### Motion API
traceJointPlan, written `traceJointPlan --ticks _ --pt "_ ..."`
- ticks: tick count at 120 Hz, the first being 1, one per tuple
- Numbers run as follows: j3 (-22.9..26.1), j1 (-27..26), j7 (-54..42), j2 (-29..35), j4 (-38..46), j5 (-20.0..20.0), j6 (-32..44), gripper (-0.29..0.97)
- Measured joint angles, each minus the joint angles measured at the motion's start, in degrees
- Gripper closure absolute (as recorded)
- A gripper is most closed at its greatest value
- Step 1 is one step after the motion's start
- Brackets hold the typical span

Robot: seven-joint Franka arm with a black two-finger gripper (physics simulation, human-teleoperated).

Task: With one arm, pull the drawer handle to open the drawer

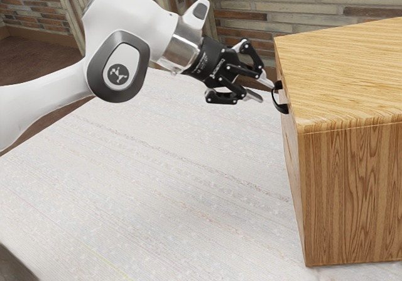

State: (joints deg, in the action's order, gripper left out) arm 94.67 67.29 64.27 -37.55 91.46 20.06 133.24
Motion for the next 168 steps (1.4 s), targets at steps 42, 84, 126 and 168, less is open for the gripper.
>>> traceJointPlan --ticks 42,84,126,168 --pt "0.33 -0.95 -0.24 -0.34 1.01 -0.07 0.31 0.57" --pt "0.1 -0.77 -0.38 -0.5 1.66 -0.96 0.54 0.61" --pt "0.01 0.74 -0.16 -0.33 2.86 -1.8 0.21 0.61" --pt "1.22 3.78 0.08 0.4 4.44 -2.76 -0.39 0.62"
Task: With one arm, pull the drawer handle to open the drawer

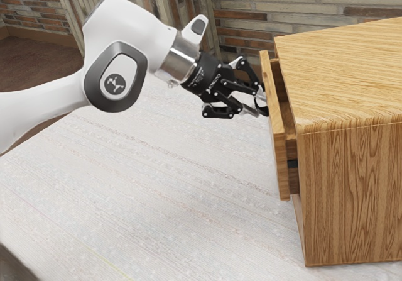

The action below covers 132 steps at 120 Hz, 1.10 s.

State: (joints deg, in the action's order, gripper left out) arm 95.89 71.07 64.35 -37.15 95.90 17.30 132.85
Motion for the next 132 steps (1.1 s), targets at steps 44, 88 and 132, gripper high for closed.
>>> traceJointPlan --ticks 44,88,132 --pt "6.68 8.91 0.18 1.54 4.35 -2.46 -1.39 0.63" --pt "10.52 13.8 0.17 1.54 6.72 -3.11 -1.78 0.63" --pt "14.56 19.29 0.14 1.55 9.32 -3.7 -1.78 0.64"
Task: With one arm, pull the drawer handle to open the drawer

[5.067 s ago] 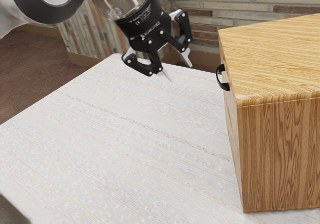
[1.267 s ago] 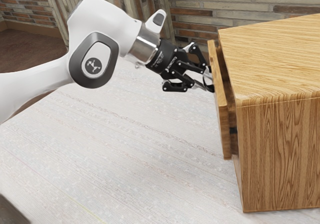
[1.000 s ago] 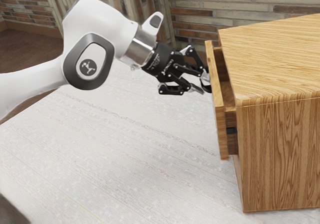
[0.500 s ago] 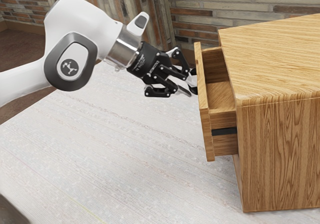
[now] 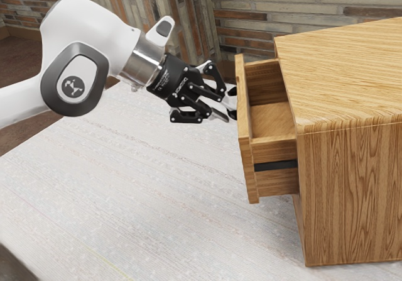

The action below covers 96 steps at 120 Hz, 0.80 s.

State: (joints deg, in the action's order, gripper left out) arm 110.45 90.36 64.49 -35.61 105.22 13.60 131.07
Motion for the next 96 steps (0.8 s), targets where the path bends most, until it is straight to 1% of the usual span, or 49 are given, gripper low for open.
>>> traceJointPlan --ticks 34,49,81,96 --pt "4.43 6.55 -0.08 0.01 2.94 -1.03 0.19 0.65" --pt "5.51 8.43 -0.13 0.0 3.75 -1.52 0.2 0.65" --pt "9.07 14.51 -0.11 0.0 6.04 -2.49 0.01 0.65" --pt "11.51 17.9 -0.15 0.08 7.01 -3.09 -0.23 0.64"
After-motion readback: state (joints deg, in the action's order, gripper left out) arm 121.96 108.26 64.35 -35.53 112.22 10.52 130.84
